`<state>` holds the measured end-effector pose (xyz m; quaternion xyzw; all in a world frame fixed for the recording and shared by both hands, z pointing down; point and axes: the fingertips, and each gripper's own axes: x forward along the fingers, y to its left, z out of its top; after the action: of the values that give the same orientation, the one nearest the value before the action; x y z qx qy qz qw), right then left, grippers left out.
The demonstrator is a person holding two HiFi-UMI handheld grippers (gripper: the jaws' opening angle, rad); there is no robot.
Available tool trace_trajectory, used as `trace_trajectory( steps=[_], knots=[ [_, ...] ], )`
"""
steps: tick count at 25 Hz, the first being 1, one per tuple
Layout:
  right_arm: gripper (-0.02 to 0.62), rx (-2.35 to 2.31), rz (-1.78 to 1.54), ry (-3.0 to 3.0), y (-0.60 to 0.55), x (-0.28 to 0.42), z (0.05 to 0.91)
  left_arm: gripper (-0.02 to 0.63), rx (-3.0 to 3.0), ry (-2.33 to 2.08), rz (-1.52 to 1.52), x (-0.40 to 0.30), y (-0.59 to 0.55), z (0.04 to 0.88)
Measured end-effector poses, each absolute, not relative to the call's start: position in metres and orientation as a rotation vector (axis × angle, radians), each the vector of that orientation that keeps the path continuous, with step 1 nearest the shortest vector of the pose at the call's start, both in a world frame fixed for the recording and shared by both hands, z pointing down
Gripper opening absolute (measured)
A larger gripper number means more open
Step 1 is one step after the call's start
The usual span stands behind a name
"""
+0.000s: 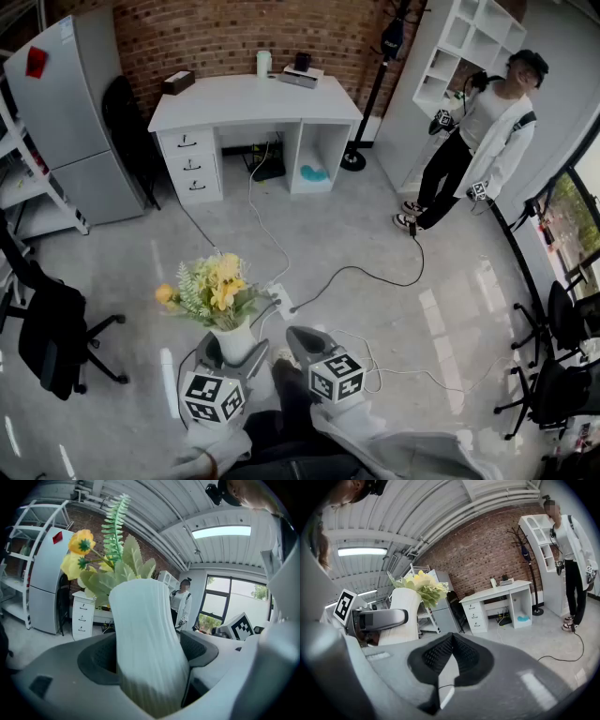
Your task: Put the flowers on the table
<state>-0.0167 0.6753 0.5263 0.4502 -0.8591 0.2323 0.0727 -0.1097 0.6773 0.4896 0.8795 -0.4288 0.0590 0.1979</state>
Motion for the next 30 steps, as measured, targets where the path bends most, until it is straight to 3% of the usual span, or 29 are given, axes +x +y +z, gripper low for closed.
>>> trace_trajectory(
  steps=[14,30],
  knots=[
    [-0.002,1.401,0.671,-2.606,0.671,-0.018,0.524,0.394,2.440,-1.233,0.095,-0.112,0.671,0.498],
    [-0.002,1.359,0.679,-2.657,0.547,0.096,0.506,0.394,2.327,-1.450,0.023,-0.034,0.557,0.473]
  ],
)
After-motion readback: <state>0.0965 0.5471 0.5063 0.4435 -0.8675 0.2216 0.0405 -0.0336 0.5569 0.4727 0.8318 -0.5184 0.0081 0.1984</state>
